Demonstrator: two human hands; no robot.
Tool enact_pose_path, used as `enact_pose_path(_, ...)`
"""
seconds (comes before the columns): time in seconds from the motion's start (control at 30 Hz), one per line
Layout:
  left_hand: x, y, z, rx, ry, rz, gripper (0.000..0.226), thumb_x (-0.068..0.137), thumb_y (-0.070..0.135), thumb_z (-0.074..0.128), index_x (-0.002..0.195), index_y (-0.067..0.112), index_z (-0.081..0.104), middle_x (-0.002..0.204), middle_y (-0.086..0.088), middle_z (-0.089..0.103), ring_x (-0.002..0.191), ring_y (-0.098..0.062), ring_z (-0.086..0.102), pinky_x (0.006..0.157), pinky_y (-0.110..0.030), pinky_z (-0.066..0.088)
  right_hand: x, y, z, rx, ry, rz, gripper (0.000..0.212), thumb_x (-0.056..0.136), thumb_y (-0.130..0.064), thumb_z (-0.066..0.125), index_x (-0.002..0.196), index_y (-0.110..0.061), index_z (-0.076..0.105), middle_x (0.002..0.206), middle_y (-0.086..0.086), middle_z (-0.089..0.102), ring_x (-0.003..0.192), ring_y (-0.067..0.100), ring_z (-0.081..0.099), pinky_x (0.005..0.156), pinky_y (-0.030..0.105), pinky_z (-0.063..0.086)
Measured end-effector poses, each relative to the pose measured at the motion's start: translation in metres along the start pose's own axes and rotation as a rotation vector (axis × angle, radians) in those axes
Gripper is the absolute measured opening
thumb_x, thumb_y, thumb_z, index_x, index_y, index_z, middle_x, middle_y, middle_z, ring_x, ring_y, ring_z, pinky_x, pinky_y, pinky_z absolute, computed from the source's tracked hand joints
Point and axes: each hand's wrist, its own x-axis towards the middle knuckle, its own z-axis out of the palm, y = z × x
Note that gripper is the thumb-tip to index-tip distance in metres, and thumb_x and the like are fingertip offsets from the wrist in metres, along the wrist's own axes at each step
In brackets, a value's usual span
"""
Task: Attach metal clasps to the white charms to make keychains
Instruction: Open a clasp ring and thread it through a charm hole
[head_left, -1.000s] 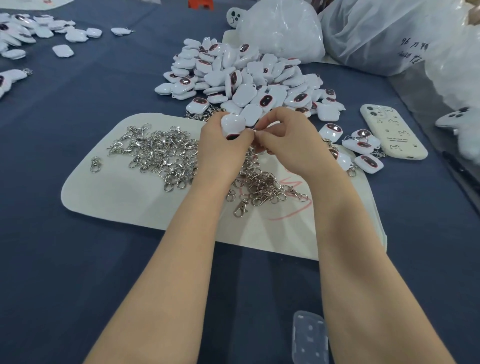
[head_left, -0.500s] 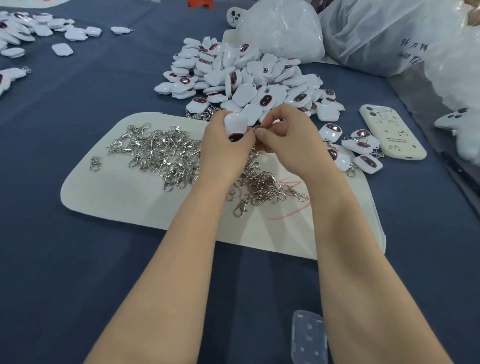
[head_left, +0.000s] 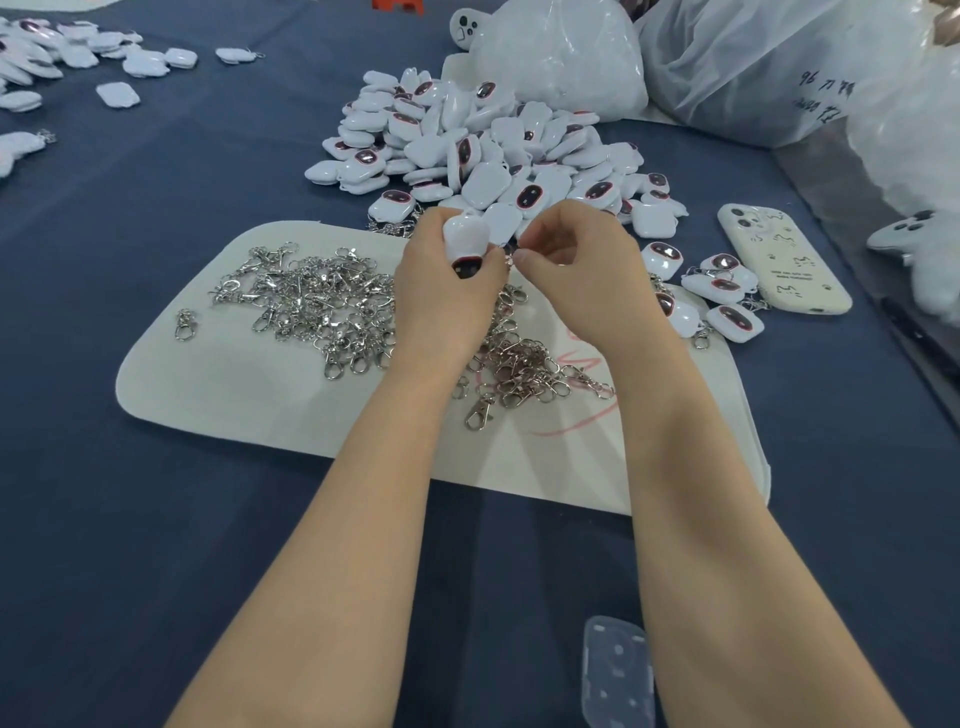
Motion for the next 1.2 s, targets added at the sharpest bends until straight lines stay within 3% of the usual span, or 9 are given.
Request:
enact_pose_path(0.23, -0.003, 0.001, 0.0, 0.065, -0.008, 0.084, 0.021, 0.085, 0.012, 0.064, 0.093, 0.021, 0.047, 0.071, 0.015, 0.049, 0.058, 0.014, 0.048, 0.053, -0.007, 0.035, 0.001, 0.002, 0.006, 0.027, 0.008, -0.016, 0.003, 0.083, -0.01, 0.065, 0.086, -0.011, 0.064, 0.07, -0.01, 0.059, 0.056, -0.002, 0.048, 0.061, 0.009, 0.041)
enact_pose_path(0.6, -0.004, -0.001, 0.002, 0.081, -0.003, 0.087, 0.025, 0.085, 0.011, 0.065, 0.094, 0.022, 0.045, 0.074, 0.021, 0.045, 0.065, 0.024, 0.046, 0.056, 0.0, 0.034, -0.002, 0.009, 0.011, 0.076, -0.045, -0.051, 0.008, 0.083, -0.011, 0.059, 0.082, -0.014, 0.053, 0.072, -0.007, 0.053, 0.066, 0.008, 0.047, 0.065, 0.018, 0.042)
enact_pose_path(0.8, -0.002, -0.003, 0.003, 0.062, -0.01, 0.047, 0.021, 0.085, 0.012, 0.065, 0.092, 0.021, 0.047, 0.073, 0.018, 0.049, 0.061, 0.018, 0.048, 0.054, -0.004, 0.035, -0.003, 0.008, 0.013, 0.093, -0.046, -0.079, 0.008, 0.086, -0.008, 0.058, 0.084, -0.013, 0.052, 0.074, -0.011, 0.054, 0.067, 0.005, 0.05, 0.065, 0.011, 0.041)
enact_pose_path(1.0, -0.003, -0.003, 0.002, 0.05, 0.001, 0.054, 0.021, 0.086, 0.012, 0.064, 0.095, 0.021, 0.047, 0.074, 0.017, 0.048, 0.061, 0.016, 0.048, 0.054, -0.004, 0.035, -0.002, 0.006, 0.014, 0.182, -0.019, -0.015, 0.016, 0.085, -0.004, 0.059, 0.081, -0.018, 0.052, 0.08, 0.002, 0.06, 0.072, 0.016, 0.056, 0.074, 0.031, 0.05)
enact_pose_path(1.2, -0.002, -0.003, 0.002, 0.055, 0.01, 0.065, 0.021, 0.086, 0.012, 0.064, 0.094, 0.021, 0.047, 0.073, 0.018, 0.049, 0.061, 0.012, 0.049, 0.056, -0.004, 0.036, -0.002, 0.005, 0.016, 0.198, 0.021, 0.006, 0.019, 0.084, -0.004, 0.061, 0.076, -0.019, 0.052, 0.071, -0.004, 0.059, 0.066, 0.014, 0.057, 0.067, 0.022, 0.048)
